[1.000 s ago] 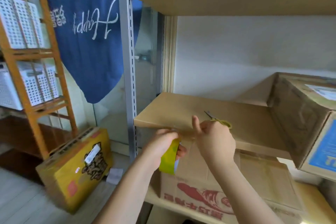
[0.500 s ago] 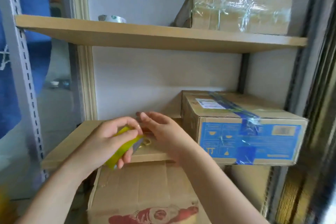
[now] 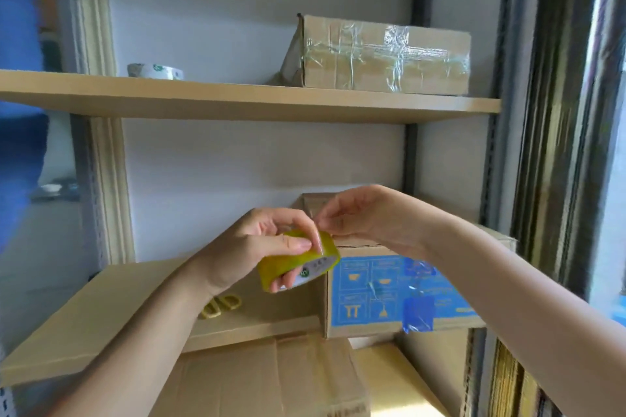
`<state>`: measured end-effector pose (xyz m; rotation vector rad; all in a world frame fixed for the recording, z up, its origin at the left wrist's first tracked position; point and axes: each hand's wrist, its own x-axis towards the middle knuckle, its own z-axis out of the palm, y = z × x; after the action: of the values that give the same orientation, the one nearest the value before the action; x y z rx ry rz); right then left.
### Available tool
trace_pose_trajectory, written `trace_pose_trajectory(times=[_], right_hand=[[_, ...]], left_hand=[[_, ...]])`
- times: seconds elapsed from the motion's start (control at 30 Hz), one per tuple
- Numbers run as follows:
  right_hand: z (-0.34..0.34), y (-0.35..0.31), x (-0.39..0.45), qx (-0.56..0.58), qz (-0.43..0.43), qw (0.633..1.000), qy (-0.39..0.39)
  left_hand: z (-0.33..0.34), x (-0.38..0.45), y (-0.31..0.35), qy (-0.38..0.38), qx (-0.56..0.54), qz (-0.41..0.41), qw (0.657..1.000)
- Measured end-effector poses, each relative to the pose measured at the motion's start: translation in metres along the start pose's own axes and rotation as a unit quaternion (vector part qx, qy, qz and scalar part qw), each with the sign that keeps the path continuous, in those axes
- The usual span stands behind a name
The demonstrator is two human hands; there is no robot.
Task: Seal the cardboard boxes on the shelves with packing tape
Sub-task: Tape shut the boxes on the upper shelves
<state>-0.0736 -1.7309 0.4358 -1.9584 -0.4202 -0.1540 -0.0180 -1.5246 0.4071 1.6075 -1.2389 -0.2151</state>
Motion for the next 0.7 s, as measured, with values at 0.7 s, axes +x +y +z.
trace_pose_trajectory(times=[0.7], right_hand=[[-0.099,-0.01,0.045,-0.426,0.093,0.899,-0.038]], left_hand=[[-0.052,0.109,0.014,-0.065,0.292,-0.275,0.914]])
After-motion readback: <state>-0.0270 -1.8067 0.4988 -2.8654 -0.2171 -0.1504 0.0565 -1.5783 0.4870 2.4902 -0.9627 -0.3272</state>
